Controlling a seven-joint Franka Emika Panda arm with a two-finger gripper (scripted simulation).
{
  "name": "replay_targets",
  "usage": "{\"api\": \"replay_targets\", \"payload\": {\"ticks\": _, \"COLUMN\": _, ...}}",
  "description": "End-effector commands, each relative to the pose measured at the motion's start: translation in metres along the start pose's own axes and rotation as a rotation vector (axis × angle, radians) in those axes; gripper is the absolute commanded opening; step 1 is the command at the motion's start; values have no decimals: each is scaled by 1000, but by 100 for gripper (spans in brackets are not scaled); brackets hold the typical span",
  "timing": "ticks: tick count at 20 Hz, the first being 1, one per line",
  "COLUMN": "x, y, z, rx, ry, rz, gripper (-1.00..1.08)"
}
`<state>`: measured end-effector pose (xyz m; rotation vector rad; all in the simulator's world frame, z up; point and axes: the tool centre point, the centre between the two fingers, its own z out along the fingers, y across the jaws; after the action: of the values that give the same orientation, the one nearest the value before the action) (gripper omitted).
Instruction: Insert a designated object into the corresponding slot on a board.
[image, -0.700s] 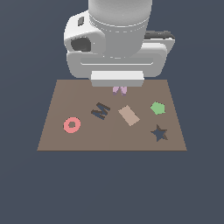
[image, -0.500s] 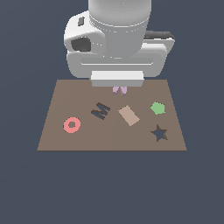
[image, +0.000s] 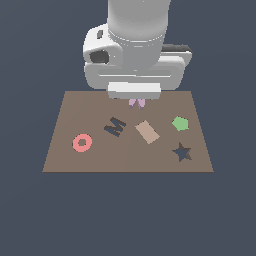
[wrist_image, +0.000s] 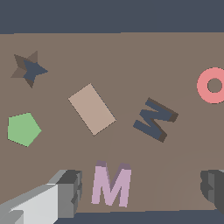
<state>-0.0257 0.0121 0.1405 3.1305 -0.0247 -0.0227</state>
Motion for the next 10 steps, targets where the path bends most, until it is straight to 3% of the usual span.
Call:
{"api": "replay_targets", "payload": {"ticks": 1, "x": -10, "y": -2, "z": 12, "rx": 1, "ry": 1, "rz": 15, "gripper": 100}}
{"api": "replay_targets", "payload": {"ticks": 10, "x": -48, "y": -13, "z": 63, "rx": 8, "ry": 9, "rz": 84, "gripper": 100}}
